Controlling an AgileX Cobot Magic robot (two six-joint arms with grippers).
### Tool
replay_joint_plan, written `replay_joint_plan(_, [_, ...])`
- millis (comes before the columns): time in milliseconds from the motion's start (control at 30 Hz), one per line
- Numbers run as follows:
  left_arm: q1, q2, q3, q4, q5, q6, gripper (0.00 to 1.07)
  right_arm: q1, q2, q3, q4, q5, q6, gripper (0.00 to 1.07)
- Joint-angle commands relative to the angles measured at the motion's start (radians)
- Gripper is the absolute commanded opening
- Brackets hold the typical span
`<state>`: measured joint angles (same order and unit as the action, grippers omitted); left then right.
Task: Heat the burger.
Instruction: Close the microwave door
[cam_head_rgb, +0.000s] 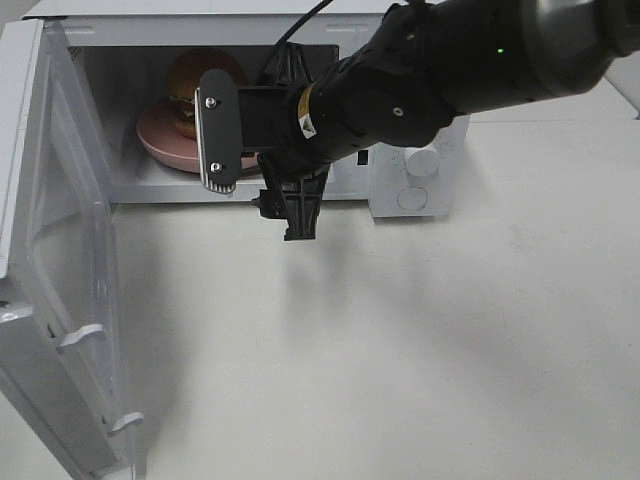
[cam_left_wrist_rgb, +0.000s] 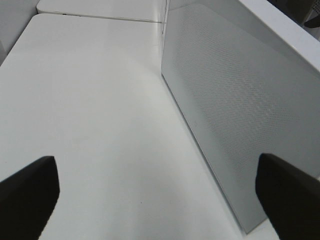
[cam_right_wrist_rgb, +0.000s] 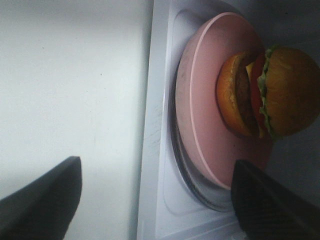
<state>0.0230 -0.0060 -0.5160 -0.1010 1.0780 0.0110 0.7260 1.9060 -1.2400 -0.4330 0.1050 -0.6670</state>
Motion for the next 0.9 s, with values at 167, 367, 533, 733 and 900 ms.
replay_joint_plan(167, [0.005, -0.018, 0.0, -0.005, -0.01, 0.001, 1.02, -0.001, -0.135, 0.128, -0.002, 0.0, 0.12, 0.77])
replay_joint_plan(367, [0.005, -0.018, 0.0, -0.005, -0.01, 0.001, 1.02, -0.001, -0.216, 0.218, 0.005, 0.001, 0.273, 0.76])
replay_joint_plan(533, [0.005, -0.018, 0.0, -0.005, -0.01, 0.001, 1.02, -0.001, -0.314, 0.299, 0.057, 0.075, 0.513, 0.76])
replay_joint_plan(733, [0.005, -0.018, 0.0, -0.005, -0.01, 0.001, 1.02, -0.001, -0.377, 0.338, 0.148, 0.213, 0.658, 0.76])
replay_joint_plan(900, [0.005, -0.018, 0.0, -0.005, -0.01, 0.001, 1.02, -0.001, -0.417, 0.337, 0.291, 0.461, 0.759, 0.76])
